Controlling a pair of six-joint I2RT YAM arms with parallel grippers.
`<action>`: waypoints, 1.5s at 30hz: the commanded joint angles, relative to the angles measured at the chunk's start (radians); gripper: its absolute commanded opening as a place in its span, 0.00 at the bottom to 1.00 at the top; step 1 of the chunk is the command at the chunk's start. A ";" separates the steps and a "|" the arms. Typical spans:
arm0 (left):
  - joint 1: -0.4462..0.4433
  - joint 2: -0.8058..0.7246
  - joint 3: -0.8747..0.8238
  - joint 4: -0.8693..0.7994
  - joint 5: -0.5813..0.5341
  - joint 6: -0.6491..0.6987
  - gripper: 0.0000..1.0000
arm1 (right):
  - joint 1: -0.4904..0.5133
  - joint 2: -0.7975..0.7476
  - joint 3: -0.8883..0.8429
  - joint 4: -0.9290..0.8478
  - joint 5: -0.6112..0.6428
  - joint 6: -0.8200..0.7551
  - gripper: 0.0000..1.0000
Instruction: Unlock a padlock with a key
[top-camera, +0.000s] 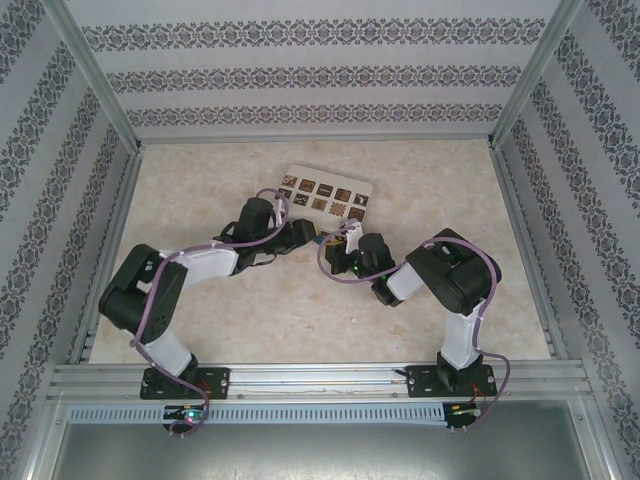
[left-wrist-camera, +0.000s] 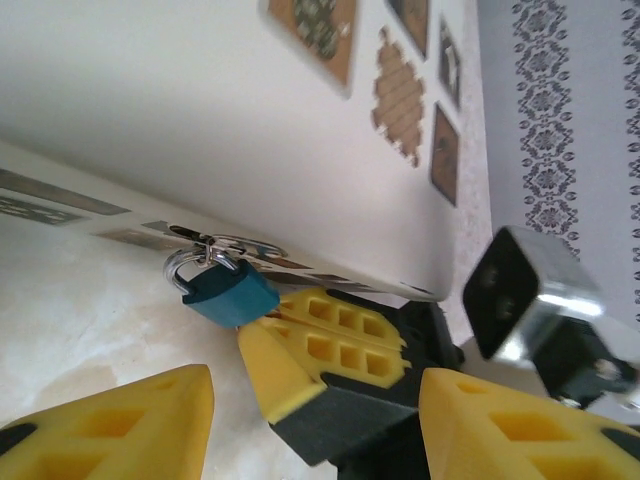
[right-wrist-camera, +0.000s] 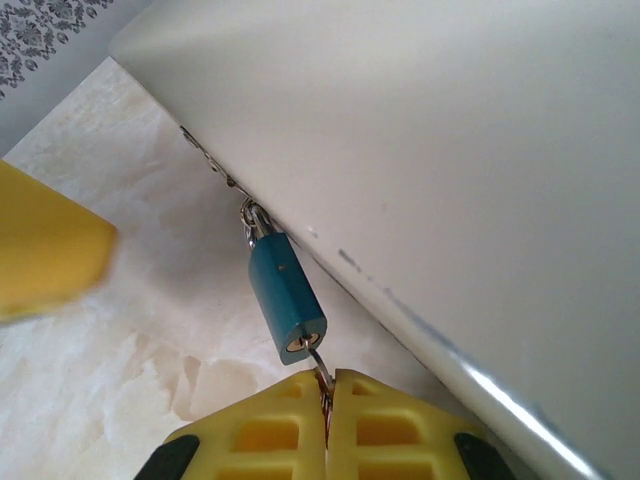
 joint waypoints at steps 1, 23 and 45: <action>0.030 -0.089 -0.043 -0.083 -0.031 0.051 0.57 | 0.015 -0.009 -0.009 0.057 -0.016 0.016 0.00; 0.083 -0.362 -0.332 0.051 -0.182 -0.083 0.59 | 0.013 -0.030 0.025 -0.037 -0.124 0.276 0.00; 0.080 -0.090 -0.317 0.396 -0.092 -0.300 0.57 | 0.025 -0.042 0.058 -0.077 -0.187 0.508 0.00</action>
